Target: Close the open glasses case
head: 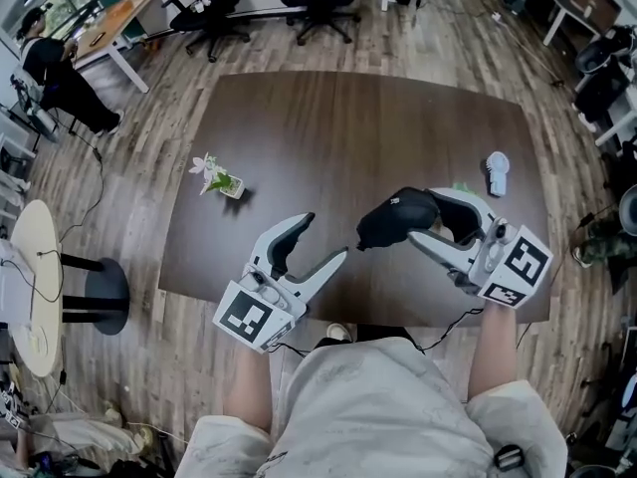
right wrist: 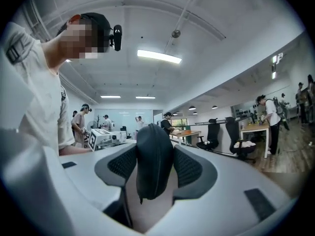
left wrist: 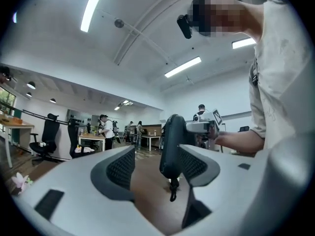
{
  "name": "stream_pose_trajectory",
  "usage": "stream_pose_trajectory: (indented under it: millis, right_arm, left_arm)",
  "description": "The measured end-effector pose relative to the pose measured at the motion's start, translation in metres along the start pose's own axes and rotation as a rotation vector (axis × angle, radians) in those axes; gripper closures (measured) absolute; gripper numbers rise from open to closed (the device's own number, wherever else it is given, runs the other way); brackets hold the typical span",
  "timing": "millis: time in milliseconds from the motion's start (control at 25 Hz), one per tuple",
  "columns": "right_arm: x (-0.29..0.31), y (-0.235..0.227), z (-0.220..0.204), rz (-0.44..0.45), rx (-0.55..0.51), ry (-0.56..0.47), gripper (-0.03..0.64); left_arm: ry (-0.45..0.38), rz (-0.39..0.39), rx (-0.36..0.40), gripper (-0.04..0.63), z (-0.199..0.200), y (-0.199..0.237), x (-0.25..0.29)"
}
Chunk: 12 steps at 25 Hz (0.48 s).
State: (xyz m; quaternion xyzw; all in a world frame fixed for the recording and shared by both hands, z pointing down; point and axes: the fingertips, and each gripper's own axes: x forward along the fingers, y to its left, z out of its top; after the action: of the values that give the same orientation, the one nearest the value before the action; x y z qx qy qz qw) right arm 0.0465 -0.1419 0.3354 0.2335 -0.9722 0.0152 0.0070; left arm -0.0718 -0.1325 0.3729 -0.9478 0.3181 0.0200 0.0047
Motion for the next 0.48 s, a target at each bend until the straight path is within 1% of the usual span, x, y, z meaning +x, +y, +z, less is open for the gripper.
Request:
stream_pose_trajectory:
  millis: [80,160,280,360,400,480]
  right_arm:
    - [-0.003,-0.013,-0.014,-0.067,-0.029,0.064,0.379]
    - [-0.002,-0.024,-0.032,-0.132,-0.075,0.15,0.379]
    - [0.003,-0.037,-0.06,-0.187,-0.129,0.272,0.379]
    - [0.005,-0.042,-0.073,-0.199,-0.133,0.31,0.379]
    - [0.005,-0.044,-0.077,-0.203,-0.128,0.315,0.379]
    - [0.006,-0.046,-0.082,-0.209,-0.116,0.317,0.379]
  left_arm:
    - [-0.004,0.076,-0.003,0.323,-0.002,0.008,-0.001]
    - [0.001,0.142,-0.006,0.334,-0.005,0.015,-0.003]
    - [0.005,0.191,0.009,0.369,-0.013,0.021,-0.007]
    - [0.005,0.233,0.011,0.405,-0.017,0.023,-0.011]
    - [0.003,0.266,0.011,0.427,-0.018,0.025,-0.013]
    - [-0.003,0.347,0.004,0.501,-0.021,0.032,-0.019]
